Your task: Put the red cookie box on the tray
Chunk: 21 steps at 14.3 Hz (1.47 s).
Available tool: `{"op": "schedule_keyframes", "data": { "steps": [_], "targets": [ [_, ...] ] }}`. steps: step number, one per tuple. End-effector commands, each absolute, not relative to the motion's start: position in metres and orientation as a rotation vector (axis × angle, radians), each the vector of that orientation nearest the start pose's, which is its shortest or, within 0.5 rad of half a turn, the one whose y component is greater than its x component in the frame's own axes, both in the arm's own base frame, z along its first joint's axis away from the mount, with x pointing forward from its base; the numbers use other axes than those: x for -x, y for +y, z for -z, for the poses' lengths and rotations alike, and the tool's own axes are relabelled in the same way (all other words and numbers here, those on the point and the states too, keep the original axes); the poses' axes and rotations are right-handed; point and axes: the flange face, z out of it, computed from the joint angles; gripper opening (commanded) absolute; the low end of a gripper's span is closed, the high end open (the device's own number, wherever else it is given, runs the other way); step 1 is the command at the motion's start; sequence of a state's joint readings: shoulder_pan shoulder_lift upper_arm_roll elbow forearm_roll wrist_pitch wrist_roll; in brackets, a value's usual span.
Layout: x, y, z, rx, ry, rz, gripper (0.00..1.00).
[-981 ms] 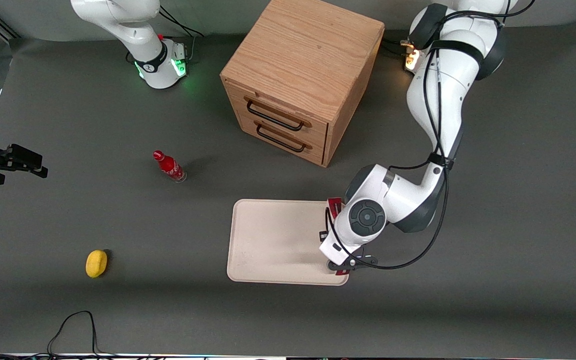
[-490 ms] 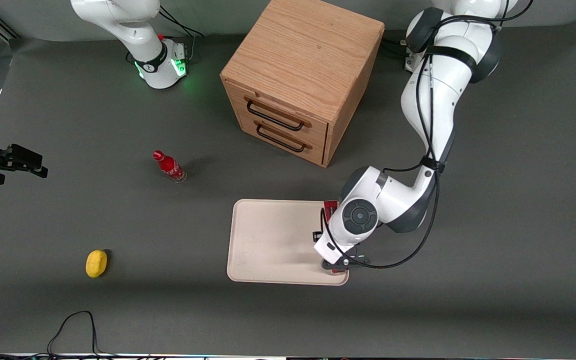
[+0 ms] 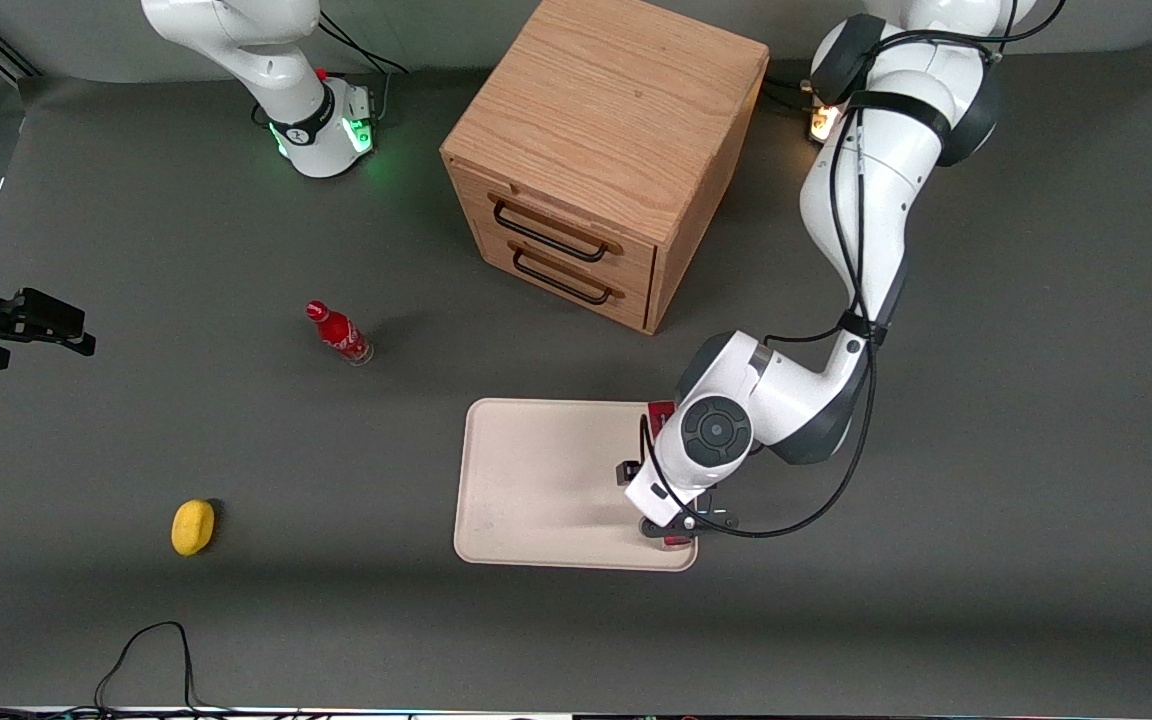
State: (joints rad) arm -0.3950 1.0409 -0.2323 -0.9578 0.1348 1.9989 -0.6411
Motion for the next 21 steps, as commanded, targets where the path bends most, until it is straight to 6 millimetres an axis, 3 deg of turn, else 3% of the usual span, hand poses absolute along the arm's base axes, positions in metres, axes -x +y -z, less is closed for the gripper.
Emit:
{"op": "schedule_keyframes", "data": {
  "steps": [1,2,3,6,7,10,11,14,17,18,21],
  "targets": [
    [-0.683,-0.379,-0.28,3.149,-0.109,0.0,1.0],
    [-0.685,-0.364,-0.302,3.146,-0.174,-0.02,1.0],
    [-0.681,-0.361,-0.327,3.139,-0.212,-0.004,1.0],
    [-0.66,-0.327,-0.4,3.115,-0.186,0.031,1.0],
    [-0.65,-0.309,-0.419,3.111,-0.102,0.031,1.0],
    [-0.618,-0.23,-0.471,3.18,-0.054,-0.046,1.0],
    [-0.601,-0.212,-0.485,3.154,-0.016,-0.077,1.0],
    [-0.568,-0.129,-0.526,3.111,-0.028,-0.107,1.0],
    [-0.535,-0.038,-0.557,3.098,-0.02,-0.116,1.0],
    [-0.53,-0.015,-0.562,3.09,-0.044,-0.131,1.0],
    [-0.527,0.017,-0.589,3.024,-0.2,-0.156,1.0]
  ]
}}
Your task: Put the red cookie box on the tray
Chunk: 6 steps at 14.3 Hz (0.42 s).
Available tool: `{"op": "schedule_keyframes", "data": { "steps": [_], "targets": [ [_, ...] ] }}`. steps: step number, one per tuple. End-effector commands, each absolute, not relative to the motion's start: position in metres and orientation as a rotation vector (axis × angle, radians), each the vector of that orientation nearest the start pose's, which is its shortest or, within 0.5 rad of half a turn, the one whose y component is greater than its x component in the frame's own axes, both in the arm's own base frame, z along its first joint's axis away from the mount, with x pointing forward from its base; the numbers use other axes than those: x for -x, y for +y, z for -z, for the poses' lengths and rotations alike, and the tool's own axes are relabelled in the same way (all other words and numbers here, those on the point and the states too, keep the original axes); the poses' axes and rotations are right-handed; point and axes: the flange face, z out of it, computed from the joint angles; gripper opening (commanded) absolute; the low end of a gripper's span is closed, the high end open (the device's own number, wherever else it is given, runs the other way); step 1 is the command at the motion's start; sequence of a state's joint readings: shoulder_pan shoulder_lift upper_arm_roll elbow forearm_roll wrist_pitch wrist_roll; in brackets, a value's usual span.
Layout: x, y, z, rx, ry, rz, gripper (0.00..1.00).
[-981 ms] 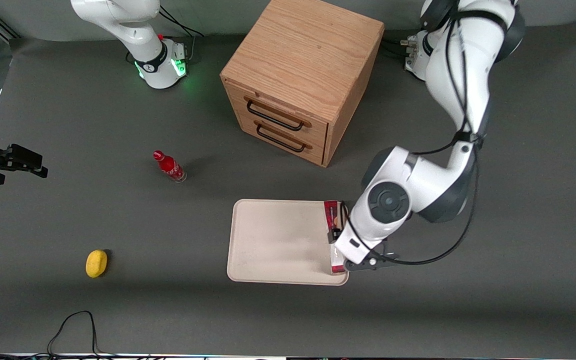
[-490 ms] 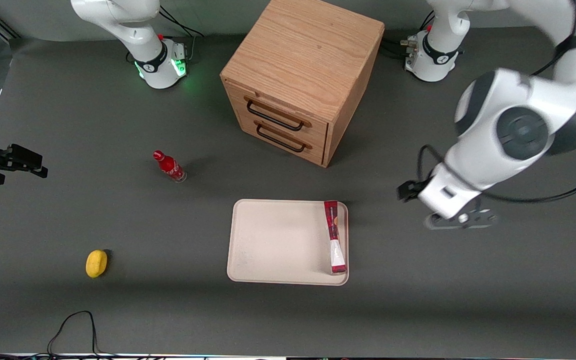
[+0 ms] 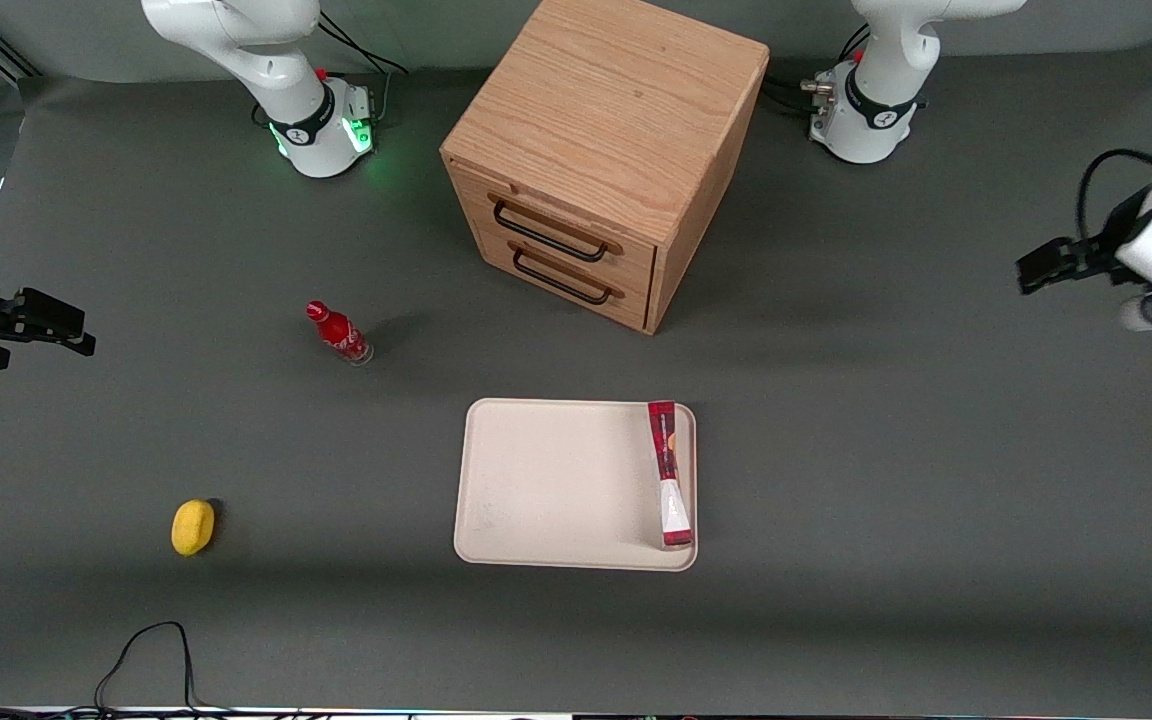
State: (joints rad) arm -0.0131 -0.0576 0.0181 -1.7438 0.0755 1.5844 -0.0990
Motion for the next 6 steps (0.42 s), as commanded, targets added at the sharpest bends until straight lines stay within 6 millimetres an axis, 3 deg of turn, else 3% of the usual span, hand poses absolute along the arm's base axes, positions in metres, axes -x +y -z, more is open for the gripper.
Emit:
{"op": "schedule_keyframes", "data": {
  "steps": [1,3,6],
  "targets": [
    [-0.527,0.017,-0.594,3.026,-0.2,-0.154,1.0],
    [-0.531,-0.002,-0.603,3.041,-0.182,-0.125,1.0],
    [-0.534,0.001,-0.604,3.044,-0.192,-0.123,1.0]
  ]
}}
